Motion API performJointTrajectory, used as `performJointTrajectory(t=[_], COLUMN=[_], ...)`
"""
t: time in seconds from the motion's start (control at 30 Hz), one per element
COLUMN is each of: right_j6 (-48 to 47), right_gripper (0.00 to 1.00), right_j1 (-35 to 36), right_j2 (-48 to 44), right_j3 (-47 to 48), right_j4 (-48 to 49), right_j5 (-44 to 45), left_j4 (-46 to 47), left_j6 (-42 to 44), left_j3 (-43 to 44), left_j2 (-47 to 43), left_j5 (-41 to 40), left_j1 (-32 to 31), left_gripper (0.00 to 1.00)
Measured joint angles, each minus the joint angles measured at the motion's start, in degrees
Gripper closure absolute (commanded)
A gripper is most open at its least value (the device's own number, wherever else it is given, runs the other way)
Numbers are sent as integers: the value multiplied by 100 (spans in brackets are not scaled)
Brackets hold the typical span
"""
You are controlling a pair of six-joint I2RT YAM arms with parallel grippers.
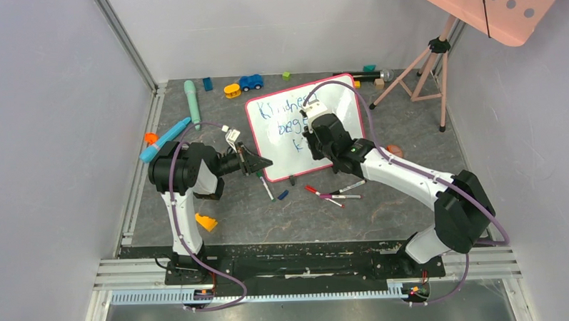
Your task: Write a sentence on the whiteboard
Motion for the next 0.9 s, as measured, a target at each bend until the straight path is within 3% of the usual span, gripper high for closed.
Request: performJointTrajectory(t=[0.9], right_j6=[9], right_gripper=[100], right_j1=[-13], right_j2=[-116], right_j3=[52], right_j4=[-76], right_j5=[-74], left_j4=[0], left_j6=[-7], left_j3=[0], left_j2=[0], left_j5=[-4], left_j1=[-2], left_gripper=[96])
